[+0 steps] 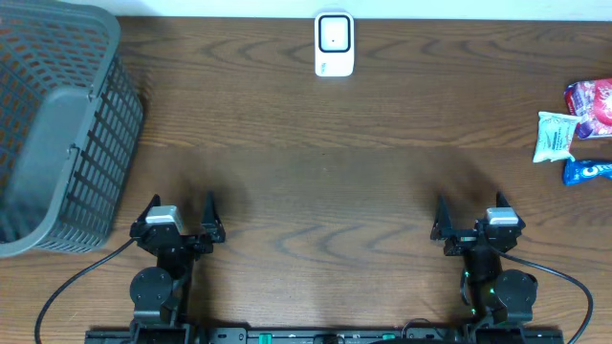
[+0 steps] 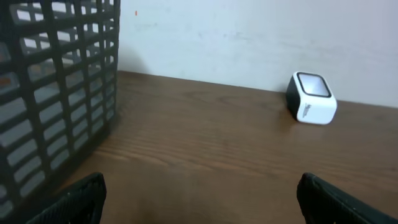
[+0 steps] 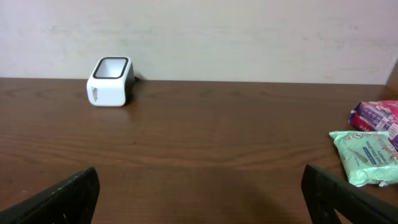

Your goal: Scan the item barcode

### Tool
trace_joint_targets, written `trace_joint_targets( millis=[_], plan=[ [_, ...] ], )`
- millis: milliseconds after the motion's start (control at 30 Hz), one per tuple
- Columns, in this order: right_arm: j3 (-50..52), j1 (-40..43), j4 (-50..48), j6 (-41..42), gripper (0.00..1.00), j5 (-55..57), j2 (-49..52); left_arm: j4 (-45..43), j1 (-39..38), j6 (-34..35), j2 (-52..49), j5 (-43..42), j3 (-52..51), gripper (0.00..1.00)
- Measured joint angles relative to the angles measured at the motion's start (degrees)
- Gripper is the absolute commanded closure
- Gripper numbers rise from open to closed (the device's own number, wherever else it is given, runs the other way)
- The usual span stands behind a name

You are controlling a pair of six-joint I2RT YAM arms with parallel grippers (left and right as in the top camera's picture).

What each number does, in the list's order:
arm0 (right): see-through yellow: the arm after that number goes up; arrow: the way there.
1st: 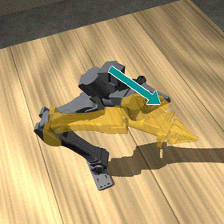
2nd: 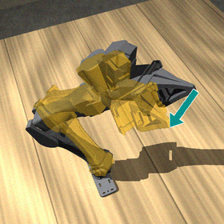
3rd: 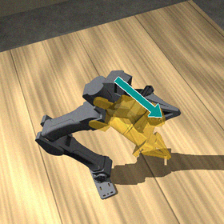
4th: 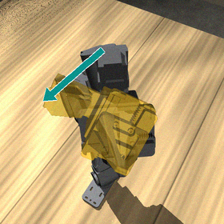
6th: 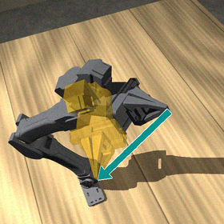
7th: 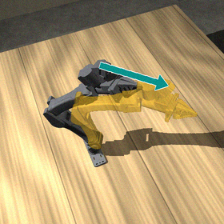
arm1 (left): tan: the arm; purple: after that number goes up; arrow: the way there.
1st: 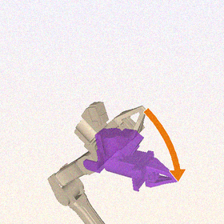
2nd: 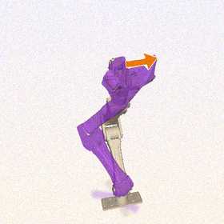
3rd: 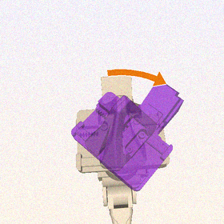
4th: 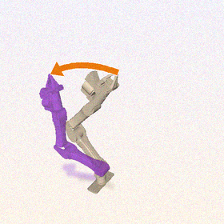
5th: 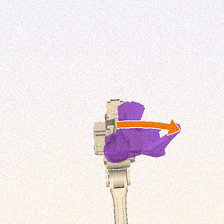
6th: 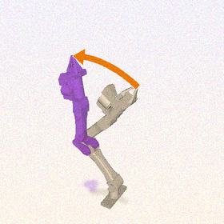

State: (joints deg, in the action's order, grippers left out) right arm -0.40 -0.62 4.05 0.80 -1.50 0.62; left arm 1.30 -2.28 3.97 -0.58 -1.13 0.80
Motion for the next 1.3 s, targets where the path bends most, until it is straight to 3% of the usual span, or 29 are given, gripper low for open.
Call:
trace_joint_targets(
  millis=[367, 1300],
  plan=[
    [0.0, 0.0, 0.0, 0.0, 0.01, 0.0, 0.0, 0.0, 4.0, -3.2, 0.0, -0.2, 0.0, 0.02],
    [0.0, 0.0, 0.0, 0.0, 0.01, 0.0, 0.0, 0.0, 4.0, -4.0, 0.0, -0.2, 0.0, 0.02]
  ],
)
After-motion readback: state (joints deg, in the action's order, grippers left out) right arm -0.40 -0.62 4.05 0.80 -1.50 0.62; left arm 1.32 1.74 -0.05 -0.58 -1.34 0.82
